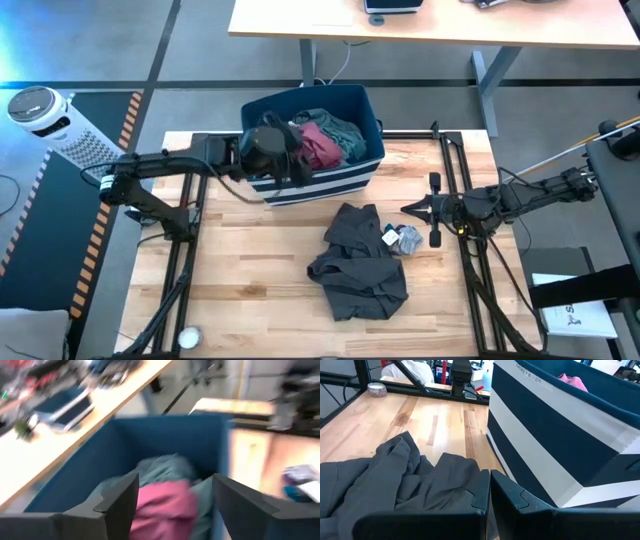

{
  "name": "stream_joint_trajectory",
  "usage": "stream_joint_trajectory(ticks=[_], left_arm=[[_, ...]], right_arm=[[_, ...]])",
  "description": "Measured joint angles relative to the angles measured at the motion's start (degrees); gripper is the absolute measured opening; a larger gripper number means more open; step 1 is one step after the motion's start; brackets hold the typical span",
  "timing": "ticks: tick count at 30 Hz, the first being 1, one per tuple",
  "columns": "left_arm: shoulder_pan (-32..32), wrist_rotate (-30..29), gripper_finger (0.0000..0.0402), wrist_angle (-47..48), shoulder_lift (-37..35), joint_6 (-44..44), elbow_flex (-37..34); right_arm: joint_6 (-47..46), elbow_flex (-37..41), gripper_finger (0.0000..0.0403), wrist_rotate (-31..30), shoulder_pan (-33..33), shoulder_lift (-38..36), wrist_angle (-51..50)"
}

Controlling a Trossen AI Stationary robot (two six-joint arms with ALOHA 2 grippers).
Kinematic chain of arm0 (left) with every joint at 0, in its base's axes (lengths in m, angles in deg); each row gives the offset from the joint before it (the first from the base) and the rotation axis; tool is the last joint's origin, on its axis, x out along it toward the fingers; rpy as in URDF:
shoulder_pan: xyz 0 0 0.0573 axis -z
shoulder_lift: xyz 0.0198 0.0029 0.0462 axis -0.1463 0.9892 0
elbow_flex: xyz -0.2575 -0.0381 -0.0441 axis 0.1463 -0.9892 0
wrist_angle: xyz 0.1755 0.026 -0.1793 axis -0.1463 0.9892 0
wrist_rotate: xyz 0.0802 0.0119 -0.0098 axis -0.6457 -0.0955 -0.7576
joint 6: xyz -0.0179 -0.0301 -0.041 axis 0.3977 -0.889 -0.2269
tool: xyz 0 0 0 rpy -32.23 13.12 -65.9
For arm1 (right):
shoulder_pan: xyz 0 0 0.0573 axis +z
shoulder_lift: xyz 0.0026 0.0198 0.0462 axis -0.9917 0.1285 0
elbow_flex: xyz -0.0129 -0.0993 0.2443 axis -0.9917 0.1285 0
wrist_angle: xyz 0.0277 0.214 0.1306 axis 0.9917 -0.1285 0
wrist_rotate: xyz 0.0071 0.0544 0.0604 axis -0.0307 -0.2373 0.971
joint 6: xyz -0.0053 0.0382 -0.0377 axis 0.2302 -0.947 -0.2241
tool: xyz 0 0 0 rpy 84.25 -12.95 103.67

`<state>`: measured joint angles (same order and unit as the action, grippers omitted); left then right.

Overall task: Sort clothes
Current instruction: Put the black pants into the blue laundry organizer

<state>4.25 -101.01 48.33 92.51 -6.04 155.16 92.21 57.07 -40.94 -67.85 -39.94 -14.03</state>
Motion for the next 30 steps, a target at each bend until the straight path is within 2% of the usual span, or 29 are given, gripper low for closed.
stream_joint_trajectory(ticks=[5,7,12,14,18,24,30], left_arm=[[7.1,1.4,0.0218,-10.3,1.7,6.1,-2.6],[9.3,4.6,0.0211,-13.6,2.3,7.1,-3.9],[12.8,25.3,0.0198,-17.9,4.6,6.5,-7.1],[13.6,29.9,0.0195,-21.2,6.0,3.0,-8.6],[14.9,29.7,0.02,-22.5,9.4,-4.2,-10.5],[15.7,29.3,0.0237,-22.1,15.7,-11.0,-13.1],[17.2,33.9,0.0278,-22.9,22.6,-16.5,-12.3]], right_arm=[[0.2,0.0,0.0,0.0,0.0,-0.4,-0.1],[0.2,0.0,0.0,0.0,0.0,-0.4,-0.1],[0.2,0.0,0.0,-0.1,0.0,-0.8,-0.2],[0.0,0.0,0.0,-0.1,0.0,-0.7,-0.1],[0.0,0.0,0.0,-0.1,0.0,-0.7,-0.1],[0.0,0.0,0.0,-0.1,0.0,-0.7,-0.2],[0.0,0.0,0.0,-0.1,0.0,-0.7,-0.2]])
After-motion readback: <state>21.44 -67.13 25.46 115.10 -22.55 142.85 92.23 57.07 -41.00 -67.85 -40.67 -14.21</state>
